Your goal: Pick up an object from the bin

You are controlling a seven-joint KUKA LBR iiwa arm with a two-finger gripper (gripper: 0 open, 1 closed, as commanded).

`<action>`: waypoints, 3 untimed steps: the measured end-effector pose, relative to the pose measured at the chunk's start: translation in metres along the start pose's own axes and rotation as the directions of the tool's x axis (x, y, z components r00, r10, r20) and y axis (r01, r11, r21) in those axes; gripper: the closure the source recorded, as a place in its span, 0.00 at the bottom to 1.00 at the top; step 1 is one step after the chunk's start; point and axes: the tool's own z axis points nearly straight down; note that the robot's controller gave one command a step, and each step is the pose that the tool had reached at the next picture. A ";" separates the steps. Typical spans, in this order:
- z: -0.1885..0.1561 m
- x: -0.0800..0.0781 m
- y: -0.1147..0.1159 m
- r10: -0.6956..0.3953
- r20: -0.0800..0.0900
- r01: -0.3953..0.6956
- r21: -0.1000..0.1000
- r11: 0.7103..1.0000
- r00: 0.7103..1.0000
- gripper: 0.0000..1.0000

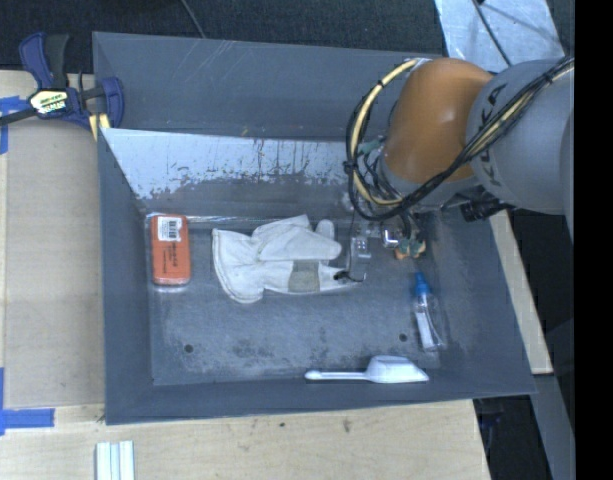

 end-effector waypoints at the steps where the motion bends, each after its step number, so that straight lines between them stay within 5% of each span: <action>1: -0.014 0.002 0.033 0.016 0.014 -0.016 -0.004 1.000 1.000 0.00; 2: 0.033 -0.001 0.026 0.063 0.015 -0.063 -0.004 0.998 0.998 0.00; 3: 0.062 -0.008 0.044 0.103 0.006 -0.103 -0.001 0.995 0.995 0.00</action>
Offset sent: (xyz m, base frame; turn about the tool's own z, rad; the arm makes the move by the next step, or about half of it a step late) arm 0.0016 0.0226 -0.0577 0.0843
